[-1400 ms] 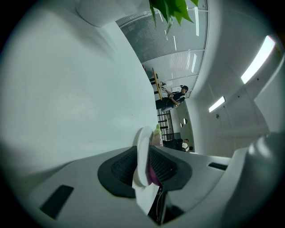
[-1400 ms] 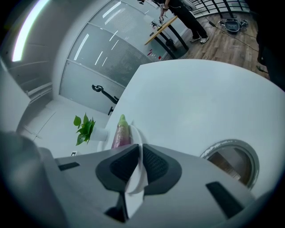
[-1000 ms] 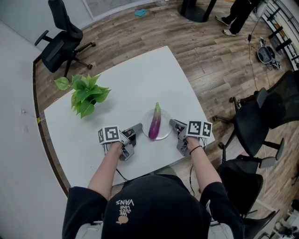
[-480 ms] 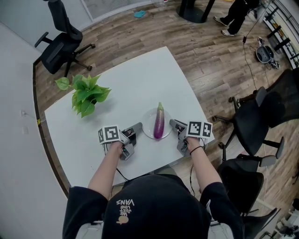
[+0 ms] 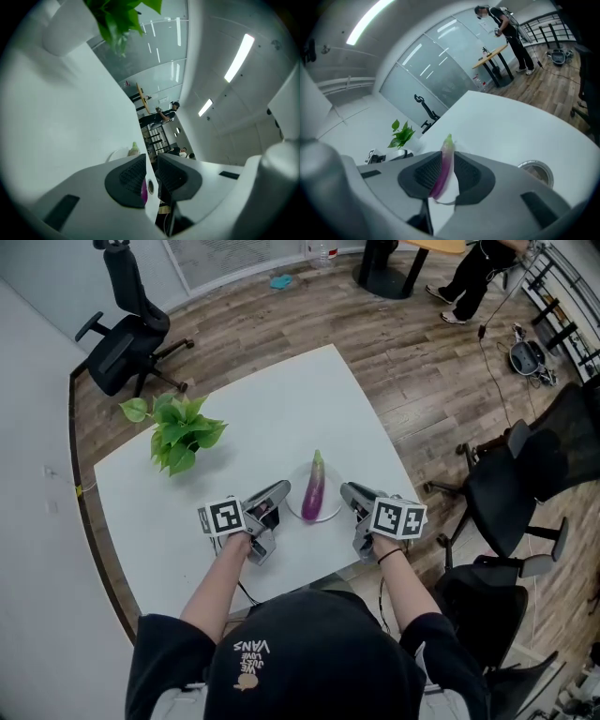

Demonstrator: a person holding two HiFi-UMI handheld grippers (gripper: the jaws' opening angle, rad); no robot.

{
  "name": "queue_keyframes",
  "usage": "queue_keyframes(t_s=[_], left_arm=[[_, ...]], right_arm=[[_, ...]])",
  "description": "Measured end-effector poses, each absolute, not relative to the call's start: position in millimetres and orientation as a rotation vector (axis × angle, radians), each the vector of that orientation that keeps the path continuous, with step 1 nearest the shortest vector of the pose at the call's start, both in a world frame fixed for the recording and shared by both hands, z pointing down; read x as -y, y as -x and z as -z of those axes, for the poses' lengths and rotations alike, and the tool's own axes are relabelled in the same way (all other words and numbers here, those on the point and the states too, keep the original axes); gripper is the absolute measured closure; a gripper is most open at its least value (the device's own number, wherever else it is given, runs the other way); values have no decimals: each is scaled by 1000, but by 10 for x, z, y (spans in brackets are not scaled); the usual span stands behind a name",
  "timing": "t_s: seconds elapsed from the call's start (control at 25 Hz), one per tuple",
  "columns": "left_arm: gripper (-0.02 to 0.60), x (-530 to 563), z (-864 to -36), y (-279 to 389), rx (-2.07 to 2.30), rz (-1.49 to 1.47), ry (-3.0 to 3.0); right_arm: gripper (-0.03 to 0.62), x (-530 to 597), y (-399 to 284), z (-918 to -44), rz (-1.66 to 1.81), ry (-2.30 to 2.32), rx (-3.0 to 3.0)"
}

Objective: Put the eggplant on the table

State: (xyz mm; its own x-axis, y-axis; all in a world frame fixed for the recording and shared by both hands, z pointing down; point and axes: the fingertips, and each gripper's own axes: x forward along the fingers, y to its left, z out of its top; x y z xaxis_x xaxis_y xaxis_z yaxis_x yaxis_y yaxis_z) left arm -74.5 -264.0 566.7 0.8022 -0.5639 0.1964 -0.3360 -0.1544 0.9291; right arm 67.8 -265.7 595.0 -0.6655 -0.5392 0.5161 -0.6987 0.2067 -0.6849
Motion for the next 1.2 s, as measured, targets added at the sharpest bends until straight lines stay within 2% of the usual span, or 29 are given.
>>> queue_keyframes(t_s=[0.48, 0.84, 1.2], left_arm=[[540, 2484, -4888, 695, 995, 78, -2354], [565, 2190, -4661, 685, 1128, -93, -2595], [571, 2071, -4629, 636, 1116, -111, -2623]], right_arm=[[546, 2478, -640, -5314, -965, -1291, 2527], [566, 2207, -620, -4952, -652, -1314, 2601], [574, 2102, -679, -4829, -479, -1344, 2582]])
